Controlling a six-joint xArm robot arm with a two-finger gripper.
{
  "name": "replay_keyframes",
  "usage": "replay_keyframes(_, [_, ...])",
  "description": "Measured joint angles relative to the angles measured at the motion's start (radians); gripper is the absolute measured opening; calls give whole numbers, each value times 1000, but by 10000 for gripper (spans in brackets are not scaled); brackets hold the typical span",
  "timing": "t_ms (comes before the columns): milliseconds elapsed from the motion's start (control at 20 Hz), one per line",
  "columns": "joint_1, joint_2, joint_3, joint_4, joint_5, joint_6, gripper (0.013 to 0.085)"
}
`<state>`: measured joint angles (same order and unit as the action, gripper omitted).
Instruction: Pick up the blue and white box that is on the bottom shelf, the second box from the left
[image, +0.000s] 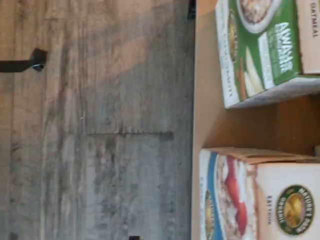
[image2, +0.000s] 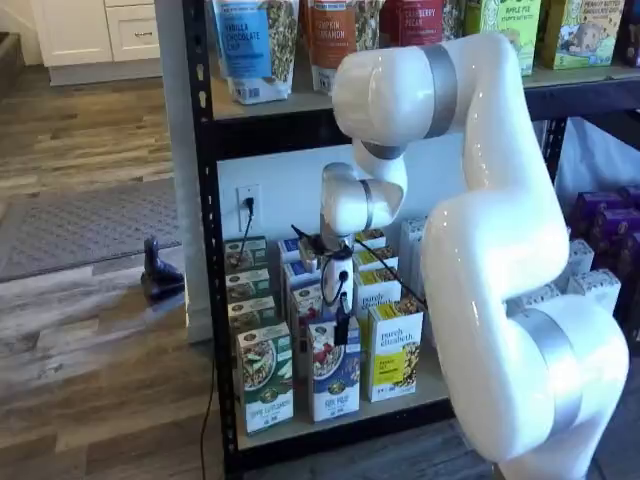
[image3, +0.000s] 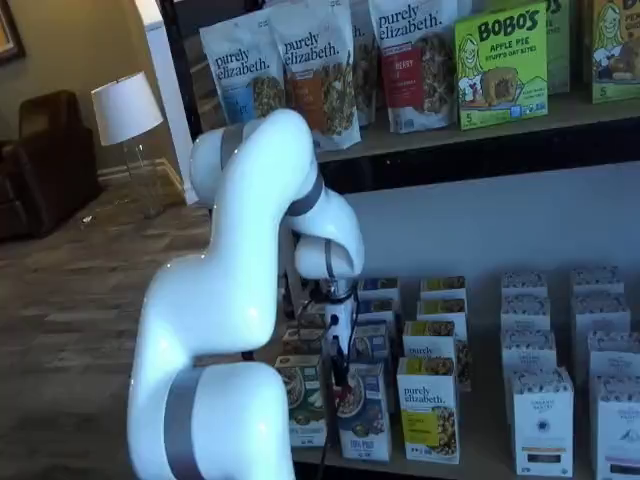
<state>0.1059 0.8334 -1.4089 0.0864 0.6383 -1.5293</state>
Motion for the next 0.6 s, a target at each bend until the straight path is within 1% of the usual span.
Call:
replay_keyframes(150, [-3,19,-17,38,-33,-35,850])
replay_keyframes(200, [-4,28,-29,42,-38,-40,850])
replay_keyframes(600, [-5,101,-138,25,-2,-24,850])
